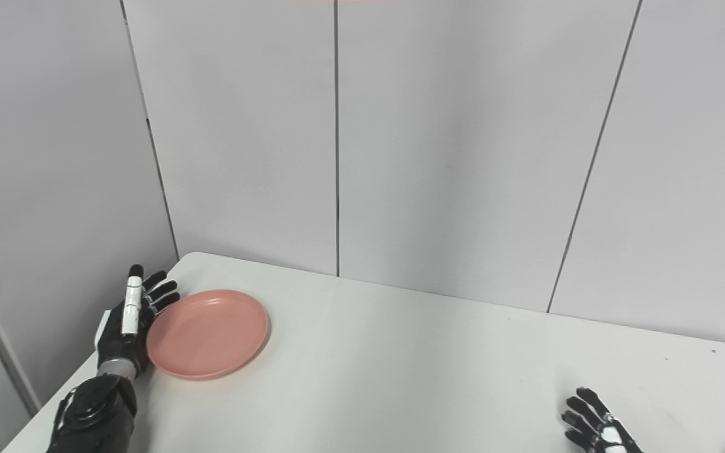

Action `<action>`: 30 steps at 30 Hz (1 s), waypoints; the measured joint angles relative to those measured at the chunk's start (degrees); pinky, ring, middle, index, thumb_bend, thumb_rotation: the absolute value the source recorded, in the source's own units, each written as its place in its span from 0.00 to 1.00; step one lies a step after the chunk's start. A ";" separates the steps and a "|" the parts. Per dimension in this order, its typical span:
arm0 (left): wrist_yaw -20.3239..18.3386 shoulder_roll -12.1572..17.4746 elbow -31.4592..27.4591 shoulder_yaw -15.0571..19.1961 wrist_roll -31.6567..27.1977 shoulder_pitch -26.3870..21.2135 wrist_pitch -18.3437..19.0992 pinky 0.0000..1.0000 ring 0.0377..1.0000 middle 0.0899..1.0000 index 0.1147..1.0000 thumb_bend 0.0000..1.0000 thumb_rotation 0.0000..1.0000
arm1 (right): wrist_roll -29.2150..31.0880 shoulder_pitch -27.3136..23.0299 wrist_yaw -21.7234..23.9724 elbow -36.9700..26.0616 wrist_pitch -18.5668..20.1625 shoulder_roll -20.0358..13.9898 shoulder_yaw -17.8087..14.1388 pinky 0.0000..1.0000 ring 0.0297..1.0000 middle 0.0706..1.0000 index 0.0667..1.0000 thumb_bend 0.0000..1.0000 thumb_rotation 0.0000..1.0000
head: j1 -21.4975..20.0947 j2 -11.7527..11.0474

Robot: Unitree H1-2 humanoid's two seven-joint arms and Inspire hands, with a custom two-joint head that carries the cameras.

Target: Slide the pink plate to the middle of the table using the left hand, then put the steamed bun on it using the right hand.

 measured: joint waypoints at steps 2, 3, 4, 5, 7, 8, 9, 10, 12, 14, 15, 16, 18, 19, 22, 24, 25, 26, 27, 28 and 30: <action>-0.51 -0.20 -0.04 -0.01 -0.49 -0.01 -0.07 0.79 0.75 0.72 0.71 0.77 0.91 | 0.03 0.00 0.00 -0.03 0.11 0.00 0.00 0.87 0.85 0.87 0.87 0.83 0.92 | -0.09 0.00; -0.62 -0.33 -0.09 -0.04 -0.53 -0.03 -0.11 0.80 0.75 0.72 0.72 0.78 0.91 | 0.03 0.00 0.00 -0.03 0.17 0.00 0.00 0.86 0.85 0.87 0.87 0.83 0.92 | -0.09 0.00; -0.95 -0.48 -0.18 -0.10 -0.60 -0.03 -0.11 0.80 0.75 0.72 0.72 0.78 0.90 | 0.03 0.02 -0.01 -0.06 0.23 0.00 -0.01 0.86 0.85 0.87 0.87 0.83 0.92 | -0.09 0.00; -1.15 -0.71 -0.33 -0.20 -0.89 -0.03 -0.11 0.80 0.75 0.72 0.72 0.78 0.90 | 0.03 0.08 -0.02 -0.17 0.35 0.00 -0.01 0.86 0.85 0.87 0.87 0.83 0.92 | -0.09 0.00; -1.55 -1.33 -0.69 -0.33 -1.22 -0.07 -0.10 0.80 0.75 0.71 0.71 0.78 0.90 | 0.02 0.26 -0.09 -0.41 0.66 0.02 0.00 0.87 0.85 0.87 0.88 0.83 0.92 | -0.26 0.09; -1.59 -1.71 -0.93 -0.44 -1.23 -0.07 -0.09 0.79 0.74 0.71 0.70 0.78 0.90 | 0.00 0.30 -0.12 -0.48 0.85 0.03 0.01 0.87 0.85 0.87 0.88 0.83 0.92 | -0.26 0.09; -1.64 -2.07 -1.25 -0.57 -1.24 -0.07 -0.07 0.79 0.74 0.71 0.70 0.78 0.91 | -0.01 0.34 -0.18 -0.53 0.94 0.04 0.02 0.86 0.85 0.87 0.88 0.83 0.92 | -0.44 0.00; -1.67 -2.44 -1.49 -0.77 -1.24 -0.07 -0.04 0.78 0.74 0.70 0.70 0.79 0.91 | -0.03 0.35 -0.21 -0.55 0.94 0.04 0.04 0.86 0.85 0.86 0.87 0.82 0.93 | -0.70 0.17; -1.89 -2.97 -1.95 -1.29 -1.22 -0.09 0.15 0.77 0.73 0.70 0.68 0.79 0.90 | -0.05 0.35 -0.33 -0.57 0.94 0.07 0.07 0.85 0.84 0.86 0.87 0.83 0.92 | -0.79 0.18; -2.04 -3.76 -2.29 -2.05 -1.11 -0.34 0.40 0.75 0.73 0.70 0.68 0.79 0.92 | -0.10 0.43 -0.50 -0.71 0.94 0.07 0.08 0.85 0.84 0.86 0.87 0.81 0.93 | -1.05 0.44; -2.04 -3.98 -2.38 -2.47 -1.04 -0.46 0.62 0.75 0.74 0.71 0.68 0.79 0.93 | -0.12 0.49 -0.60 -0.81 0.95 0.08 0.13 0.85 0.84 0.86 0.87 0.81 0.93 | -1.40 0.53; -2.06 -4.11 -2.53 -3.01 -0.93 -0.60 1.05 0.74 0.74 0.71 0.69 0.79 0.93 | -0.12 0.59 -0.66 -0.98 0.97 0.10 0.19 0.85 0.84 0.86 0.87 0.80 0.92 | -1.41 0.53; -2.17 -4.59 -2.65 -3.73 -0.91 -1.03 1.71 0.75 0.74 0.72 0.70 0.78 0.92 | -0.12 1.04 -0.72 -1.73 1.12 0.24 0.34 0.86 0.85 0.86 0.87 0.80 0.92 | -1.67 0.79; -2.21 -4.87 -2.75 -3.89 -0.94 -1.21 2.01 0.76 0.75 0.73 0.71 0.78 0.92 | -0.13 1.28 -0.73 -2.03 1.22 0.35 0.47 0.85 0.84 0.86 0.87 0.81 0.93 | -1.67 0.79; -2.65 -5.79 -3.36 -4.83 -0.89 -1.37 2.47 0.77 0.76 0.73 0.72 0.78 0.91 | -0.26 1.99 -1.14 -3.24 1.95 0.57 0.86 0.86 0.85 0.87 0.88 0.78 0.93 | -3.16 1.84; -2.66 -6.22 -3.76 -5.94 -0.19 -1.37 2.77 0.75 0.75 0.73 0.72 0.78 0.90 | -0.44 2.41 -1.54 -3.98 2.23 0.83 1.10 0.86 0.85 0.87 0.88 0.76 0.94 | -3.60 2.11; -2.68 -6.31 -3.87 -6.43 0.15 -1.37 3.01 0.75 0.75 0.73 0.72 0.79 0.90 | -0.79 2.51 -1.72 -4.23 2.35 0.88 1.30 0.87 0.85 0.87 0.88 0.76 0.95 | -4.47 2.54; -2.71 -6.38 -4.02 -6.73 0.33 -1.37 3.22 0.75 0.75 0.72 0.72 0.79 0.91 | -1.15 2.56 -2.10 -4.45 2.53 0.95 1.58 0.87 0.85 0.87 0.88 0.76 0.94 | -5.00 2.81; -2.72 -6.43 -4.13 -7.03 0.58 -1.37 3.38 0.74 0.75 0.72 0.72 0.79 0.91 | -1.32 2.60 -2.27 -4.71 2.87 1.09 1.72 0.88 0.86 0.87 0.88 0.75 0.93 | -6.58 3.60; -2.79 -6.46 -4.21 -7.31 0.92 -1.38 3.52 0.75 0.75 0.72 0.71 0.78 0.90 | -1.42 2.62 -2.41 -4.86 3.07 1.27 1.87 0.86 0.85 0.86 0.87 0.76 0.93 | -6.59 3.60; -2.84 -6.45 -4.39 -7.88 1.61 -1.37 3.97 0.75 0.75 0.73 0.70 0.78 0.91 | -1.93 2.62 -2.81 -4.86 3.02 1.68 1.99 0.84 0.83 0.85 0.86 0.76 0.93 | -10.09 5.00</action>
